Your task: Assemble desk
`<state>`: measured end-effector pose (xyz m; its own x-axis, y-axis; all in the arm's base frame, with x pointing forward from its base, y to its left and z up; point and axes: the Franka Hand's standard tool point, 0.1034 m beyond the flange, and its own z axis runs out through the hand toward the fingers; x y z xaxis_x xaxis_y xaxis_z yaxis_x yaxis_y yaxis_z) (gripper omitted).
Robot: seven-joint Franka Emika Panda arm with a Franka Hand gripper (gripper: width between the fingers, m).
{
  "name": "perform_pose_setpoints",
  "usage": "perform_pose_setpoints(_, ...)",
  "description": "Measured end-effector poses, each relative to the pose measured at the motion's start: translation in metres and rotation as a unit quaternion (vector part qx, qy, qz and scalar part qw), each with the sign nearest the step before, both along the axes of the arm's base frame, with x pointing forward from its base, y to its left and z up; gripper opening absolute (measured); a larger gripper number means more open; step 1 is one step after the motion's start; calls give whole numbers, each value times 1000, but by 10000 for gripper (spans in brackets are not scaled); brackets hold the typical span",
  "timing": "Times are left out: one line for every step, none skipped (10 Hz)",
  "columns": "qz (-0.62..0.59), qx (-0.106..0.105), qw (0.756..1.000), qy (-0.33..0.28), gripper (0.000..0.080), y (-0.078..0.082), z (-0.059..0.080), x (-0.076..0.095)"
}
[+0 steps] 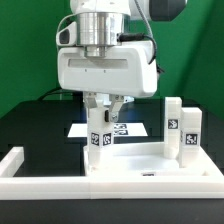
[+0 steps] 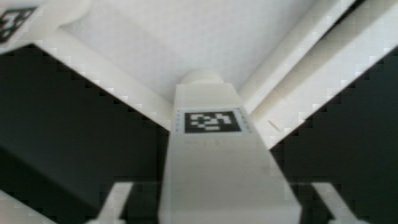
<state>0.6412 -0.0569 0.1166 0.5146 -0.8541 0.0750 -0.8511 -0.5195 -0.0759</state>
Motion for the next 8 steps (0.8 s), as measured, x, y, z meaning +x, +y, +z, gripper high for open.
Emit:
perform_pose_setpoints(-85,15,996,0,288,-1,-1,2)
perform_pose_setpoints(-176,33,984,8,288,-1,-1,5)
perform_pose_setpoints(-259,51,964,10,288,-3,-1,6)
perform_pose_setpoints(-315,64,947,8,290,-3,-1,7)
perform_pose_setpoints(-327,68,943,5,290,-4,-2,5)
perform_pose_setpoints(-317,67,946,5,321,-4,-2,6)
perform_pose_setpoints(-312,66,948,5,321,-4,-3,5)
perform_pose_setpoints(-257,53,965,7,502,-4,-3,4)
